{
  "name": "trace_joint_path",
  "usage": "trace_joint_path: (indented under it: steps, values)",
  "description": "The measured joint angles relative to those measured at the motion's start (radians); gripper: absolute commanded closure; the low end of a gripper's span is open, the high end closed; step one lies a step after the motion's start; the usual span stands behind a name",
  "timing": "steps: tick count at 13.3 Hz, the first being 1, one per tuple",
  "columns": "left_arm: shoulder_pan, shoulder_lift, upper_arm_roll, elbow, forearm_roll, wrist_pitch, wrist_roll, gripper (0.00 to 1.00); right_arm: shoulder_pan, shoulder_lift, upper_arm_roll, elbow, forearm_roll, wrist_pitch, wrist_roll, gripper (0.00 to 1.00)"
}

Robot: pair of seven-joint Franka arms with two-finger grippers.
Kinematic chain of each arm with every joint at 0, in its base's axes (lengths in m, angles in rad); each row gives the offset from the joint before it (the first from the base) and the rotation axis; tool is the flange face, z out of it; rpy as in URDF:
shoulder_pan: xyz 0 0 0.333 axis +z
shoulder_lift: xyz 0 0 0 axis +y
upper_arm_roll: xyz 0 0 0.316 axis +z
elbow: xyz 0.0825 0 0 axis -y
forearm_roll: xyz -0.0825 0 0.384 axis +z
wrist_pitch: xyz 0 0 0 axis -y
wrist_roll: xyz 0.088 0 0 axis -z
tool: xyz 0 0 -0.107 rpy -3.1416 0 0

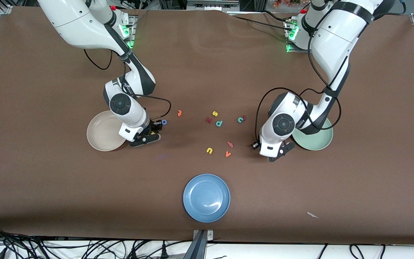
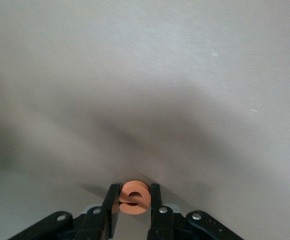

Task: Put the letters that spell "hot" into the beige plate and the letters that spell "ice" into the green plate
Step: 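Close the right gripper on the yellow letter while the left gripper grasps the orange letter, then drop the yellow letter on the beige plate while the left gripper drops orange on green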

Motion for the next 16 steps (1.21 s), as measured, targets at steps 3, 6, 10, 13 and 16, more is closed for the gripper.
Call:
trace_joint_path:
  steps: [3,6,10,13,16]
  values:
    - [0.116,-0.081,-0.038,0.03,-0.01,-0.228,0.215,1.0,0.0,0.0,0.0,-0.001,-0.001,0.006,0.0,0.75]
    - [0.202,-0.153,-0.044,0.017,-0.014,-0.402,0.415,1.0,-0.001,-0.001,-0.001,-0.001,-0.002,0.008,0.0,0.86]
    - [0.245,-0.122,-0.042,-0.064,0.0,-0.4,0.537,0.47,-0.002,-0.012,-0.001,0.0,-0.002,0.001,0.0,0.87]
    - [0.258,-0.101,-0.042,-0.074,0.0,-0.39,0.567,0.0,-0.031,-0.101,-0.006,0.008,-0.002,-0.112,-0.007,0.87]
    - [0.258,-0.11,-0.049,-0.057,-0.001,-0.39,0.567,0.0,-0.104,-0.212,-0.007,0.008,-0.002,-0.219,-0.075,0.86]
